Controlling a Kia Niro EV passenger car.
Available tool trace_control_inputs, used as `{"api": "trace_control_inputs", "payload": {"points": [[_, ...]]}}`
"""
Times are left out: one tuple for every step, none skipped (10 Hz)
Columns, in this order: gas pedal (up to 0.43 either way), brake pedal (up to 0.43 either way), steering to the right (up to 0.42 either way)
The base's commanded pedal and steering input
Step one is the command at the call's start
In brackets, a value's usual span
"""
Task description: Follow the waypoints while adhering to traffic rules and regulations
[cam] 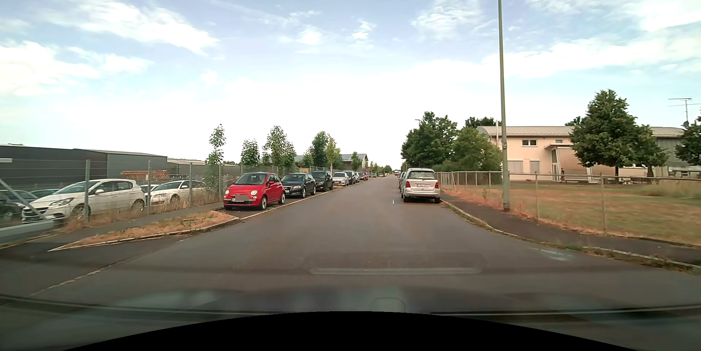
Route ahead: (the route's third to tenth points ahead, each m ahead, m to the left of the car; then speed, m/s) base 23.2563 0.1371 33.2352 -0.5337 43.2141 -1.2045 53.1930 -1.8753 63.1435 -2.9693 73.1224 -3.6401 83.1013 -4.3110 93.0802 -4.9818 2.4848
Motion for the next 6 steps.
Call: {"api": "trace_control_inputs", "payload": {"points": [[0.189, 0.000, -0.025], [0.189, 0.000, -0.015], [0.197, 0.000, -0.010], [0.197, 0.000, -0.009], [0.197, 0.000, -0.012], [0.248, 0.000, -0.013]]}}
